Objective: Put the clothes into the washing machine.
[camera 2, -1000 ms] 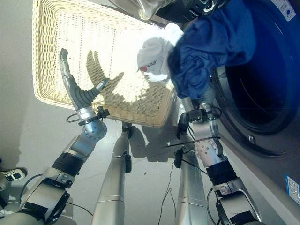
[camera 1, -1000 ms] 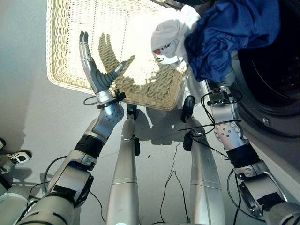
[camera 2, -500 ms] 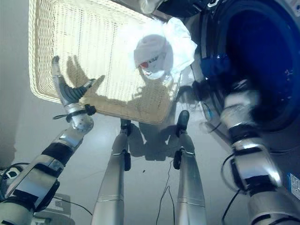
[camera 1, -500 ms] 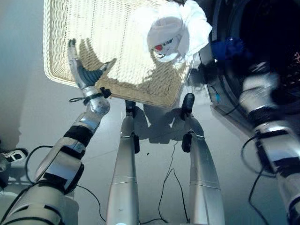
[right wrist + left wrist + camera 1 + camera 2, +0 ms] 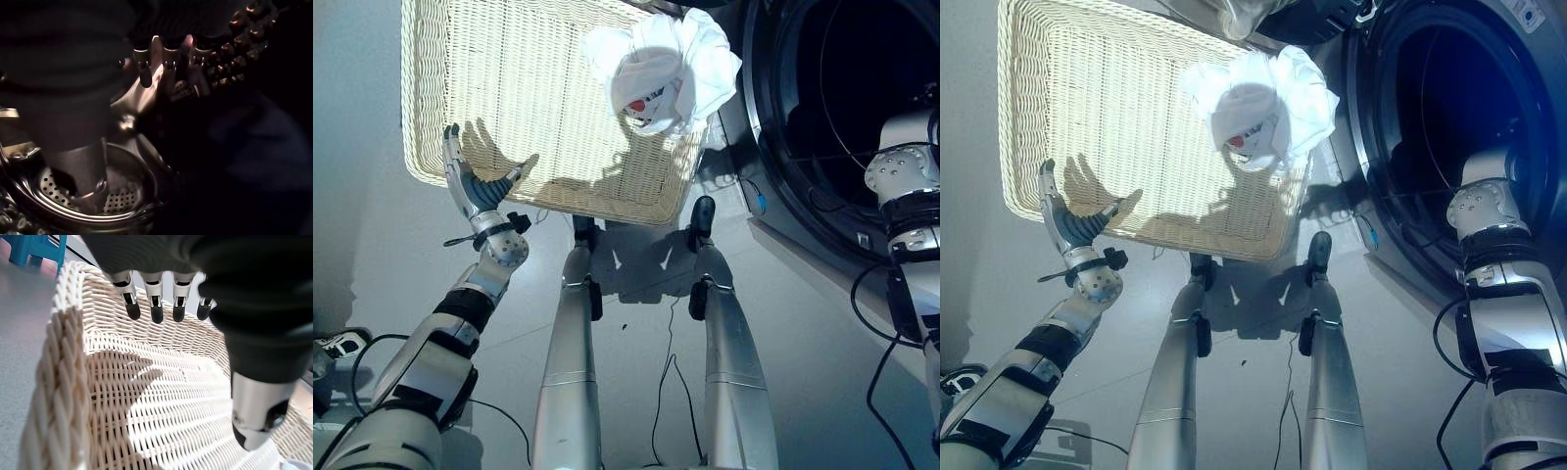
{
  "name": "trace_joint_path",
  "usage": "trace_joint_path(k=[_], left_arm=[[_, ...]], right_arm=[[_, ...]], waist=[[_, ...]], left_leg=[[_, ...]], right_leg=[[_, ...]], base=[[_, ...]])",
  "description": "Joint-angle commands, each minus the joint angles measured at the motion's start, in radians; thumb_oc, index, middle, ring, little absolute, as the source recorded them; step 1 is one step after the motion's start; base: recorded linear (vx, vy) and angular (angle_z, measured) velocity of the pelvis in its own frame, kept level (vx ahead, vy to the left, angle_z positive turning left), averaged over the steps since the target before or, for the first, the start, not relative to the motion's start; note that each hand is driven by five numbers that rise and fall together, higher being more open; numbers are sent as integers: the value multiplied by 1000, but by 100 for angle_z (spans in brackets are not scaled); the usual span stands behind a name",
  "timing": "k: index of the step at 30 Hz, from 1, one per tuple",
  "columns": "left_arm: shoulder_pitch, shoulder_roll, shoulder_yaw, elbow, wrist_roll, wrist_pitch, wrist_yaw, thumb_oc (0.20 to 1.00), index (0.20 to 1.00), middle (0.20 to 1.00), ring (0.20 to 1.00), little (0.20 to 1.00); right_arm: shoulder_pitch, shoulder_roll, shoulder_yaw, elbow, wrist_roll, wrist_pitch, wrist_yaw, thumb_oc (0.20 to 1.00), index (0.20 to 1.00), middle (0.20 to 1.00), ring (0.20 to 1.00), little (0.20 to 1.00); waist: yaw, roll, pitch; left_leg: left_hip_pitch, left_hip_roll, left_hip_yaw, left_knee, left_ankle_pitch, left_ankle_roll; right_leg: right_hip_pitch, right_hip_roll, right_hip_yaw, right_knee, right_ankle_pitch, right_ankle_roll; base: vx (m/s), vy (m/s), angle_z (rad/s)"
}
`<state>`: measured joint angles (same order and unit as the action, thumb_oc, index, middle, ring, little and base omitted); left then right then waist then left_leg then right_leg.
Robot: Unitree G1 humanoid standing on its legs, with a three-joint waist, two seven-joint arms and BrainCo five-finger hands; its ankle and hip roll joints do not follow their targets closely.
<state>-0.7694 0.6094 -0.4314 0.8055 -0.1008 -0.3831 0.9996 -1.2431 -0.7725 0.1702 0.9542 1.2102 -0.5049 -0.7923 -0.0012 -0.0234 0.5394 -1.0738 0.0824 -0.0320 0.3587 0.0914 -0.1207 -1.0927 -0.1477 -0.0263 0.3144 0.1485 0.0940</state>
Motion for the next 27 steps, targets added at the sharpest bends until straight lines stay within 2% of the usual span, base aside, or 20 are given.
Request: trace_joint_path(k=[1,2,4,6,7,8,10,12,18,21,27], left_arm=[[-7,-6,39,27,-11,-43,-1,1000,1000,1000,1000,1000],[-7,-6,42,29,-13,-43,-4,1000,1000,1000,1000,1000],[-11,-4,42,31,-12,-47,-10,1000,1000,1000,1000,1000],[-12,-3,41,29,-13,-47,-12,1000,1000,1000,1000,1000],[-12,-3,41,29,-13,-47,-12,1000,1000,1000,1000,1000],[-25,3,38,22,-10,-42,-22,1000,1000,1000,1000,1000],[-32,13,33,15,-18,-41,-36,1000,1000,1000,1000,1000],[-37,21,28,9,-23,-40,-58,1000,1000,1000,1000,1000],[-58,28,16,3,-32,-42,-105,1000,1000,1000,1000,1000],[-67,21,19,1,-35,-43,-109,1000,1000,1000,1000,1000],[-84,-7,24,0,-16,-42,-92,1000,1000,1000,1000,1000]], right_arm=[[-16,-163,16,19,-84,-23,-45,1000,1000,1000,1000,1000],[-16,-165,19,28,-99,17,-63,1000,1000,1000,1000,1000],[-17,-176,38,70,-136,141,-62,1000,1000,1000,1000,1000],[-21,-185,56,88,-170,210,-47,1000,1000,1000,1000,1000],[-21,-185,56,88,-170,210,-47,1000,1000,1000,1000,1000],[-46,-209,133,145,-260,407,-7,1000,1000,1000,1000,1000],[-65,-222,182,167,-337,482,15,1000,1000,1000,1000,1000],[-71,-221,211,170,-400,522,36,1000,1000,1000,1000,1000],[-91,-190,268,110,-546,555,48,1000,1000,1000,1000,1000],[-80,-157,299,18,-703,576,19,1000,1000,1000,1000,1000],[-44,-98,327,-154,-873,599,-59,1000,1000,1000,1000,1000]], waist=[[1,17,-19],[0,17,-19],[1,14,-19],[1,13,-19],[1,13,-19],[5,9,-19],[8,7,-19],[9,6,-19],[11,12,-19],[9,17,-19],[1,25,-19]], left_leg=[[46,-81,-10,-22,-54,43],[47,-80,-9,-23,-55,42],[49,-78,-6,-25,-53,42],[48,-78,-6,-24,-52,42],[48,-78,-6,-24,-52,42],[45,-78,-9,-25,-48,43],[43,-78,-13,-25,-46,44],[40,-78,-15,-22,-46,45],[37,-80,-13,-32,-46,49],[34,-80,-8,-35,-45,47],[24,-79,0,-41,-45,44]], right_leg=[[22,75,-105,35,-26,22],[24,75,-104,34,-27,22],[28,76,-103,30,-26,23],[29,76,-103,30,-25,23],[29,76,-103,30,-25,23],[30,76,-105,23,-20,23],[29,77,-106,24,-20,22],[28,78,-107,26,-19,22],[22,76,-112,26,-22,23],[14,74,-110,29,-27,23],[0,71,-107,34,-38,25]], base=[[0,0,0],[0,0,0],[0,0,0],[0,0,0],[0,0,0],[-12,-32,1],[-10,-45,-1],[-3,-46,-1],[0,-6,0],[0,0,0],[-7,6,-2]])
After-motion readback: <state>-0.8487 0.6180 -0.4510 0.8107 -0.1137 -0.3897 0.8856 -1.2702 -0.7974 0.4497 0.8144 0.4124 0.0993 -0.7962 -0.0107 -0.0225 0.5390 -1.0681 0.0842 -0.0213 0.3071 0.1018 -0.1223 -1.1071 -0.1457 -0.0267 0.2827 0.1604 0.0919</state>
